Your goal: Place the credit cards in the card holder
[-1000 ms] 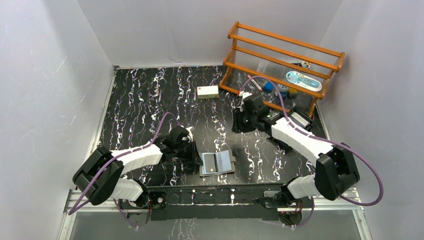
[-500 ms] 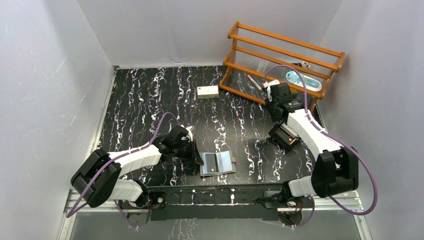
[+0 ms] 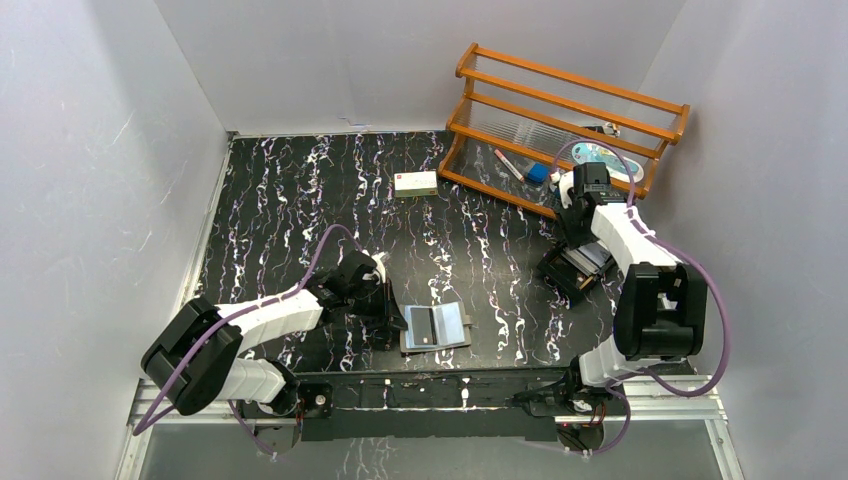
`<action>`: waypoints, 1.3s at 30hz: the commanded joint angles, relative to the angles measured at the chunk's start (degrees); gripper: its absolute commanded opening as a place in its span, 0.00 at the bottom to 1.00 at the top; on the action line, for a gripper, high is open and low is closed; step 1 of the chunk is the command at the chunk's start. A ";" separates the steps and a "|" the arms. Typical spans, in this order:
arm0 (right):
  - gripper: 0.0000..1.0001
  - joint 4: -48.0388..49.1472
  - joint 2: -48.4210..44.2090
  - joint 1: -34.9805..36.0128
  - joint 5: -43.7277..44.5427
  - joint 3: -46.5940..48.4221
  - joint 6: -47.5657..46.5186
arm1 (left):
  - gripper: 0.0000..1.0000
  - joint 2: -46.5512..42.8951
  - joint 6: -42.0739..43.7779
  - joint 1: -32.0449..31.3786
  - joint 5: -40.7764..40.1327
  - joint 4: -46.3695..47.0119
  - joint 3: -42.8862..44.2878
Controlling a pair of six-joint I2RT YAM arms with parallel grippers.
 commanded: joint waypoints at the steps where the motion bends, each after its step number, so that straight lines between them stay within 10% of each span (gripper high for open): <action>1: 0.50 -1.45 1.11 -0.66 -4.47 3.48 -1.29 | 0.00 -1.50 1.08 0.16 1.14 -0.44 0.38; 39: 0.57 7.78 -3.19 1.21 -4.09 -7.56 -4.85 | 0.00 2.04 1.13 0.28 2.87 2.73 -0.31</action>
